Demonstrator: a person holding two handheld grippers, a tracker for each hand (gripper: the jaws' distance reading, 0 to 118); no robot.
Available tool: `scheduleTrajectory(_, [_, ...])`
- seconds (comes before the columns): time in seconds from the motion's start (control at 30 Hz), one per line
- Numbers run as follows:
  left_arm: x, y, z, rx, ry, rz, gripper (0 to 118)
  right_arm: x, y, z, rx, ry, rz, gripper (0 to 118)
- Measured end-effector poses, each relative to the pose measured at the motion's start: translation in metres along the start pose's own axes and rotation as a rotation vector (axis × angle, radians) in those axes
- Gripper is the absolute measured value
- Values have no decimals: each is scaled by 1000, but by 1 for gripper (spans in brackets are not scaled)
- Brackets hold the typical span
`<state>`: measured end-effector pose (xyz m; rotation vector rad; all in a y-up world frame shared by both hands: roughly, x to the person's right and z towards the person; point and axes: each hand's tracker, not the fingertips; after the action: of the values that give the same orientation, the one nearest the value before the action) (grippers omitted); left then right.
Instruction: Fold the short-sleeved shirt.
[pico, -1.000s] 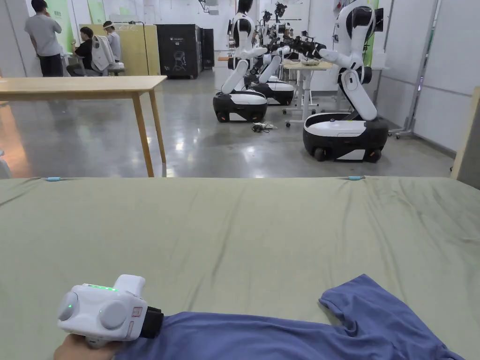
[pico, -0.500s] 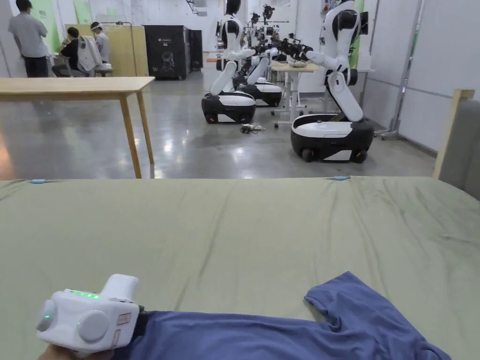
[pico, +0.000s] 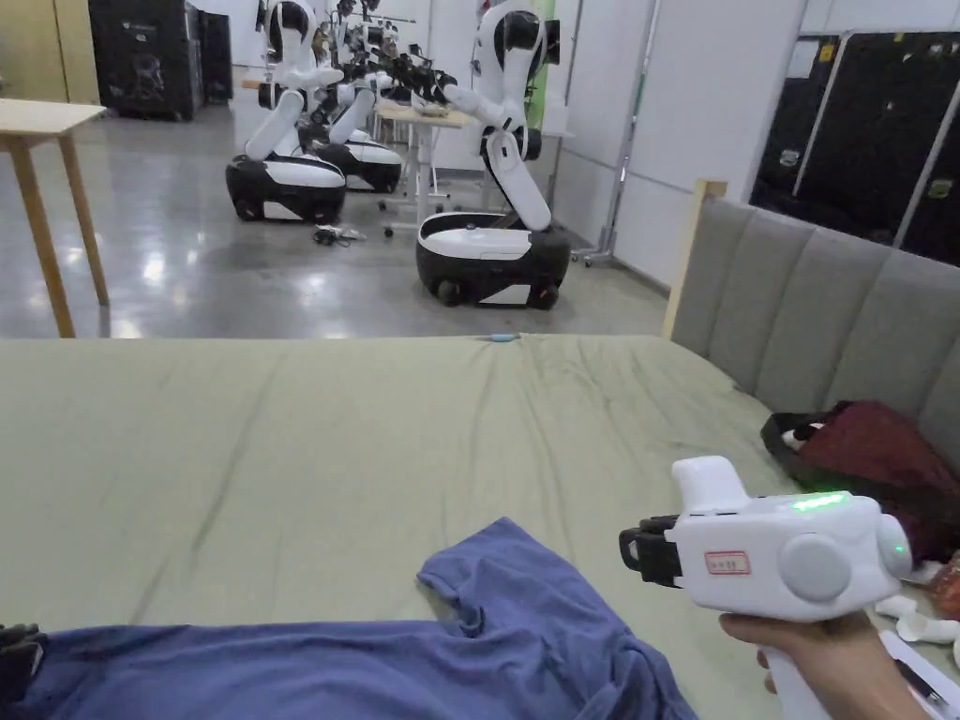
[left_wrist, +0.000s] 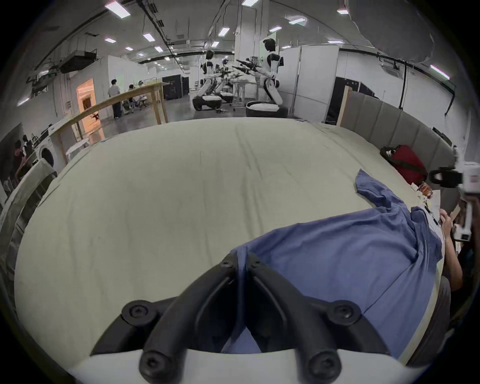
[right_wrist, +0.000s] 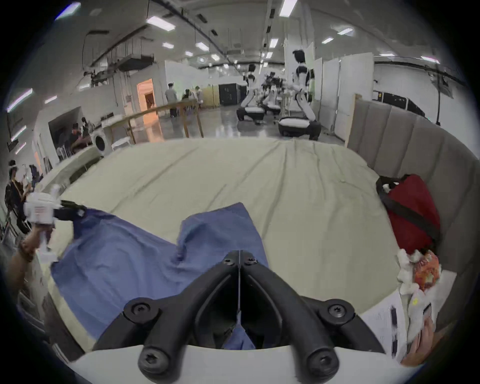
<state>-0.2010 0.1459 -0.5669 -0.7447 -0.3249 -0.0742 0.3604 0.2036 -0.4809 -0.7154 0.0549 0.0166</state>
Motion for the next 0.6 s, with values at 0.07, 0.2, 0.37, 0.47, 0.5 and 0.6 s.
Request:
scheduleTrajectory(0.07, [3, 2, 3, 0, 0, 7, 3, 10, 6, -35, -88, 46, -38, 51])
scheduleTrajectory(0.2, [6, 5, 7, -4, -8, 16, 3, 15, 9, -84, -231, -48, -10, 108])
scheduleTrajectory(0.37, [8, 7, 7, -3, -5, 16, 3, 15, 6, -116, -353, -58, -16, 108])
scheduleTrajectory(0.47, [9, 5, 6, 0, -11, 12, 3, 15, -2, -129, -404, -80, -14, 106])
scheduleTrajectory(0.5, [10, 4, 6, -1, -14, 14, 3, 15, -5, -131, -411, -80, -8, 101])
scheduleTrajectory(0.6, [10, -1, 6, -2, -21, 20, 3, 15, -17, -138, -447, -76, -11, 94])
